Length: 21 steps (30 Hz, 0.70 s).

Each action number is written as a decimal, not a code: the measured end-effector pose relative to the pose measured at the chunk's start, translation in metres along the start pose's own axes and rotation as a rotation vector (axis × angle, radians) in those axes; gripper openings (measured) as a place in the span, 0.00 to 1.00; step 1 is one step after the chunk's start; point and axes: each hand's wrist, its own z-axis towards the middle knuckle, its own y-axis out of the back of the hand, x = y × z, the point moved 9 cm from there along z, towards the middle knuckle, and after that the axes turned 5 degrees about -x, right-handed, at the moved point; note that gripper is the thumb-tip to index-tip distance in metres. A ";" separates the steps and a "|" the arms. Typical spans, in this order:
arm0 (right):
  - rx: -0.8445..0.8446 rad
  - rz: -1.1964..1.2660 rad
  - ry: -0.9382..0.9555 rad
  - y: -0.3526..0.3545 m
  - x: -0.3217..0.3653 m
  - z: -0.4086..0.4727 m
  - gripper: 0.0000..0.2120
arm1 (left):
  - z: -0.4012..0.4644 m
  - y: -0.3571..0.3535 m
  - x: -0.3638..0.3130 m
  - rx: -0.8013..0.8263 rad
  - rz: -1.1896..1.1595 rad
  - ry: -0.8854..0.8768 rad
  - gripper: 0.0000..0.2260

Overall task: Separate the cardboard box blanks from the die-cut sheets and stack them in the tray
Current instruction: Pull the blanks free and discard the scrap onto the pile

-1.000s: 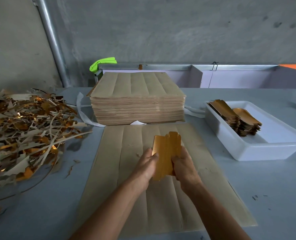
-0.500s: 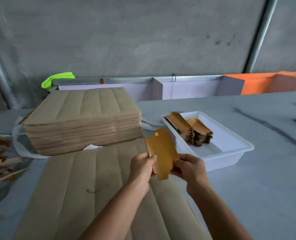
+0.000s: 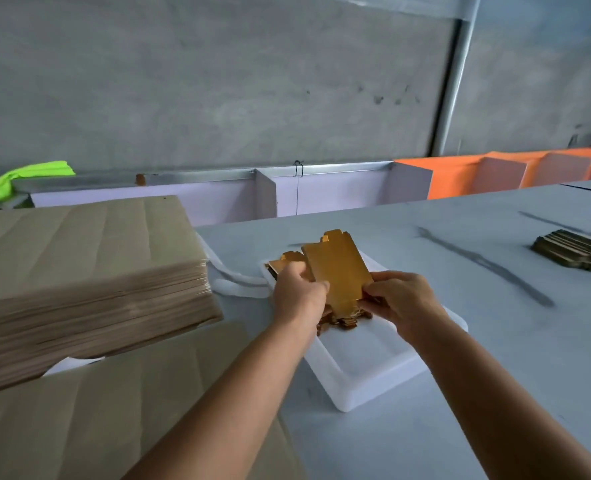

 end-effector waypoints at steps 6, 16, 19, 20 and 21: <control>-0.150 -0.121 0.100 0.011 0.018 0.066 0.10 | 0.034 -0.051 0.011 0.030 0.000 -0.044 0.16; -0.246 -0.357 0.191 0.005 0.012 0.124 0.09 | 0.045 -0.104 0.022 0.105 0.389 -0.225 0.06; -0.247 -0.400 0.216 -0.003 0.008 0.130 0.10 | 0.041 -0.115 0.028 0.187 0.550 -0.264 0.07; -0.251 -0.417 0.226 -0.005 0.006 0.131 0.10 | 0.039 -0.118 0.029 0.220 0.610 -0.279 0.08; -0.259 -0.437 0.234 -0.005 0.004 0.132 0.10 | 0.036 -0.120 0.030 0.251 0.665 -0.293 0.09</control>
